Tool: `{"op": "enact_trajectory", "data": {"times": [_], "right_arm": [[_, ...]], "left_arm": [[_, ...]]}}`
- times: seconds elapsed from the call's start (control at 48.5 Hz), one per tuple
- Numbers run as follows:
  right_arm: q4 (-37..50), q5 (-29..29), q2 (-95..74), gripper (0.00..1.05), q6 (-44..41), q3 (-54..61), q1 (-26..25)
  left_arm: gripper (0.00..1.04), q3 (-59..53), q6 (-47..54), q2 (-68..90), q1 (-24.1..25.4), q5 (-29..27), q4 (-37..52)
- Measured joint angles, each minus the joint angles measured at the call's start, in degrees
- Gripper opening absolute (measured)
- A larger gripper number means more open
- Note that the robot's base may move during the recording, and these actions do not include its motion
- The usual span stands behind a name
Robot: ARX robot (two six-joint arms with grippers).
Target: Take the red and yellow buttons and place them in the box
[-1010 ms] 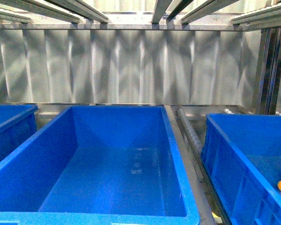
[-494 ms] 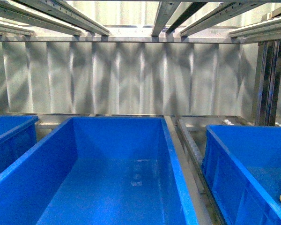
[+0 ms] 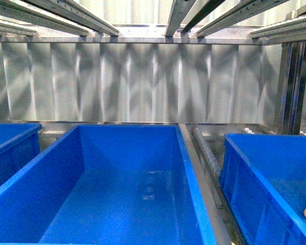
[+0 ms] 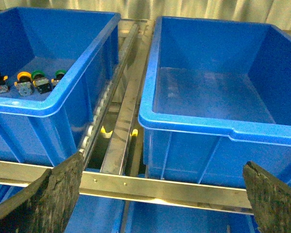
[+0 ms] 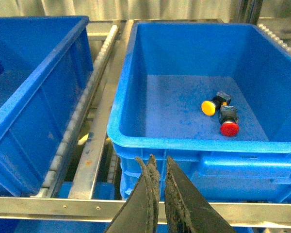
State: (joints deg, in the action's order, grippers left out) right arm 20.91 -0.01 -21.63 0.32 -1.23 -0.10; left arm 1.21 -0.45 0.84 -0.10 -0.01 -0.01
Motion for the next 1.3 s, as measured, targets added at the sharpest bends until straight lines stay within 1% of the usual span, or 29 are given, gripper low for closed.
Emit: {"op": "enact_trajectory", "data": {"times": [0.742, 0.824, 0.845, 1.216, 1.277, 1.298], "right_arm": [[-10.80, 0.04, 11.61, 0.03, 0.00, 0.02, 0.00], [-19.87, 0.13, 18.80, 0.03, 0.00, 0.00, 0.00], [-20.37, 0.02, 20.09, 0.03, 0.00, 0.00, 0.02], [-20.81, 0.02, 21.35, 0.03, 0.00, 0.00, 0.00], [-20.81, 0.02, 21.35, 0.15, -0.09, 0.00, 0.00], [-20.81, 0.04, 21.35, 0.17, -0.11, 0.00, 0.00]], "left_arm": [[0.97, 0.00, 0.02, 0.00, 0.00, 0.02, 0.00], [0.97, 0.00, 0.02, 0.00, 0.00, 0.00, 0.00], [0.97, 0.00, 0.02, 0.00, 0.00, 0.02, 0.00], [0.97, 0.00, 0.02, 0.00, 0.00, 0.02, 0.00], [0.97, 0.00, 0.02, 0.00, 0.00, 0.02, 0.00], [0.97, 0.00, 0.02, 0.00, 0.00, 0.02, 0.00]]}}
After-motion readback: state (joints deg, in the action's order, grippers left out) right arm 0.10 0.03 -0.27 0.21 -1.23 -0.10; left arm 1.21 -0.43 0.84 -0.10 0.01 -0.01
